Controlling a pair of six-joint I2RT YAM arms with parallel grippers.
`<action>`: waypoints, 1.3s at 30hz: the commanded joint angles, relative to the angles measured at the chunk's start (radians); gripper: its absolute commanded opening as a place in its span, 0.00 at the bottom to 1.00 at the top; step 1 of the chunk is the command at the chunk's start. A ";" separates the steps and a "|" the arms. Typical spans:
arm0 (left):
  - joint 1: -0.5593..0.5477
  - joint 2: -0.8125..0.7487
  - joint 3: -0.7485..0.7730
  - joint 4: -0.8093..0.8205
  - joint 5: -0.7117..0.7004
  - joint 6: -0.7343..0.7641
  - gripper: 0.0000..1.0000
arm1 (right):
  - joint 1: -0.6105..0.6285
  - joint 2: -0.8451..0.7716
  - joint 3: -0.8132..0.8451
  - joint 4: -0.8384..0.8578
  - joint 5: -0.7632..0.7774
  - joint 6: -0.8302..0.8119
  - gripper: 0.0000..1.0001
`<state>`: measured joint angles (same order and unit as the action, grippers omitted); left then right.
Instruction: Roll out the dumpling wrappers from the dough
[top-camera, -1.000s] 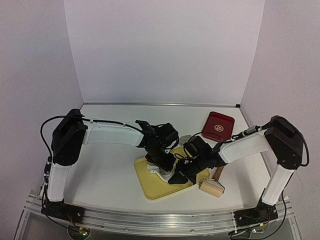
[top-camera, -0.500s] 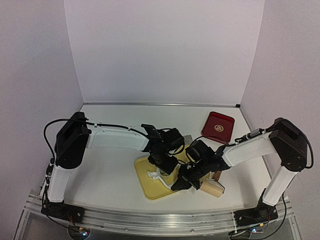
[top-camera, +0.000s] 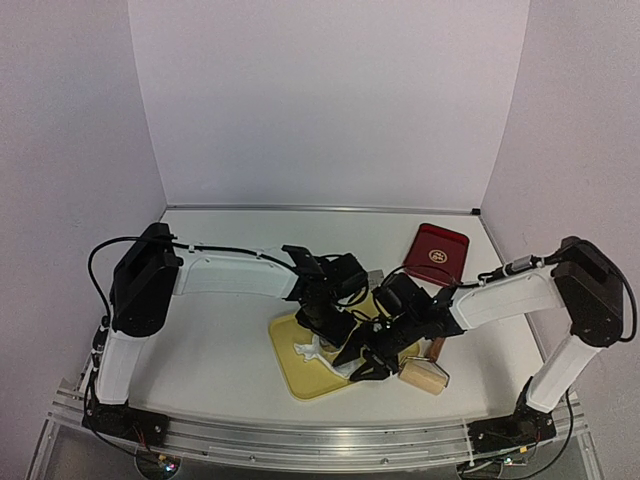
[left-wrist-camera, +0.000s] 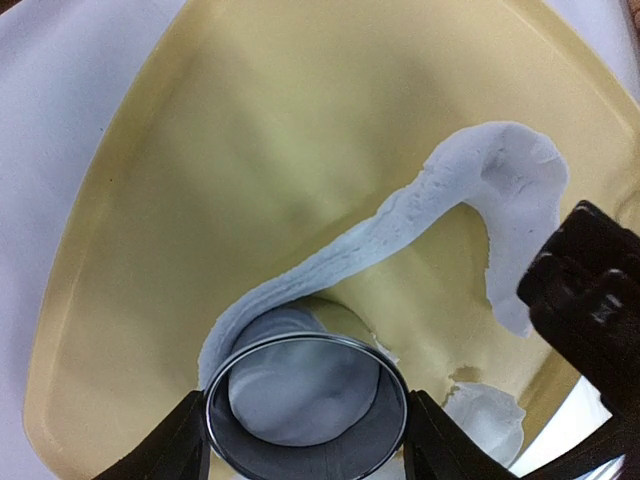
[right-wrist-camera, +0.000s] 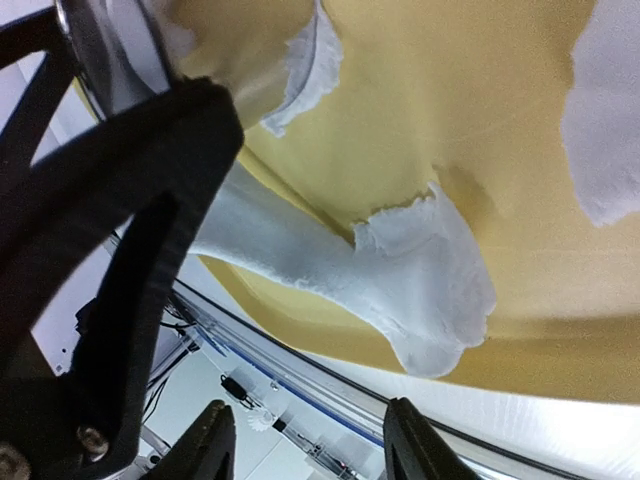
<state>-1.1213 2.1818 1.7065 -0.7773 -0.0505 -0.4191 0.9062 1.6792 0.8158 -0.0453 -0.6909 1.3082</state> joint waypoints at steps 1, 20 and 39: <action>-0.007 0.028 -0.021 -0.106 0.135 -0.019 0.43 | -0.036 -0.124 0.022 -0.090 0.098 -0.044 0.57; 0.015 -0.191 -0.063 -0.008 0.139 -0.023 0.91 | -0.109 -0.172 0.215 -0.447 0.373 -0.337 0.64; 0.291 -0.420 -0.383 0.195 0.353 -0.144 0.94 | -0.033 0.240 0.613 -0.704 0.428 -0.615 0.47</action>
<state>-0.8352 1.7470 1.3251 -0.6317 0.2130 -0.5413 0.8508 1.8624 1.3479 -0.6320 -0.3245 0.7759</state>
